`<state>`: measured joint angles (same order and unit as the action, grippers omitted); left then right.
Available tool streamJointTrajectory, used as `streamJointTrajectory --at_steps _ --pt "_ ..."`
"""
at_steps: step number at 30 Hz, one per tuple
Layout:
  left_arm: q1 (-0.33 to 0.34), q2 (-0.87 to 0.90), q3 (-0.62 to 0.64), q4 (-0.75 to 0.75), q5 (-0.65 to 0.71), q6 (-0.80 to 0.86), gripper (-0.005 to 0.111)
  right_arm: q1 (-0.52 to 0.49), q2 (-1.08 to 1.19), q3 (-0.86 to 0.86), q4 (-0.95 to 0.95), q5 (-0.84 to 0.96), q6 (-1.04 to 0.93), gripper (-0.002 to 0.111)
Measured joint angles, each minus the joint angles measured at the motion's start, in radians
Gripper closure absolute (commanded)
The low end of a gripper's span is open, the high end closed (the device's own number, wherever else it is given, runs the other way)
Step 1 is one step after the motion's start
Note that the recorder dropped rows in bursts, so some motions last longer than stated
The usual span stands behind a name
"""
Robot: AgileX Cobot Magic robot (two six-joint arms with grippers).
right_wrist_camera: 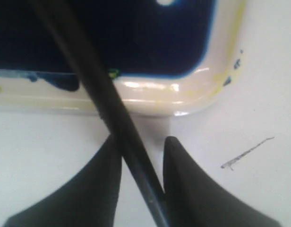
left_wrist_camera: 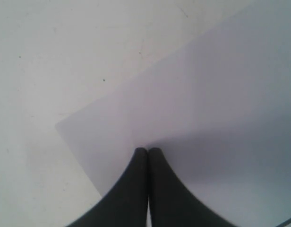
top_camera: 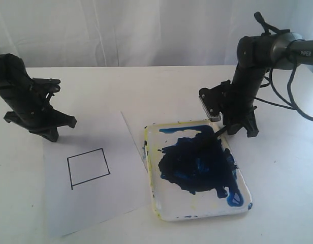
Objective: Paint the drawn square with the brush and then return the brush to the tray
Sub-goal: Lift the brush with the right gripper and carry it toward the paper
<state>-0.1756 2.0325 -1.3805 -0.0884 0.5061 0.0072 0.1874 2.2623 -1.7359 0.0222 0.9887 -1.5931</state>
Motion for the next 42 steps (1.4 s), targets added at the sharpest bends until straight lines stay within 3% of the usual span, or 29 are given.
streamJointTrajectory --at_steps 3,5,29,42 --pt "0.0 0.0 0.0 0.0 0.0 0.0 0.107 0.0 0.0 0.0 0.0 0.019 0.002 0.104" --pt "0.0 0.0 0.0 0.0 0.0 0.0 0.107 0.0 0.0 0.0 0.0 0.021 0.004 0.106" --pt "0.0 0.0 0.0 0.002 0.0 0.0 0.107 0.01 -0.172 0.0 -0.08 0.182 0.036 0.108" --pt "0.0 0.0 0.0 0.002 0.0 0.0 0.107 0.192 -0.235 0.0 -0.112 0.21 0.128 0.108"
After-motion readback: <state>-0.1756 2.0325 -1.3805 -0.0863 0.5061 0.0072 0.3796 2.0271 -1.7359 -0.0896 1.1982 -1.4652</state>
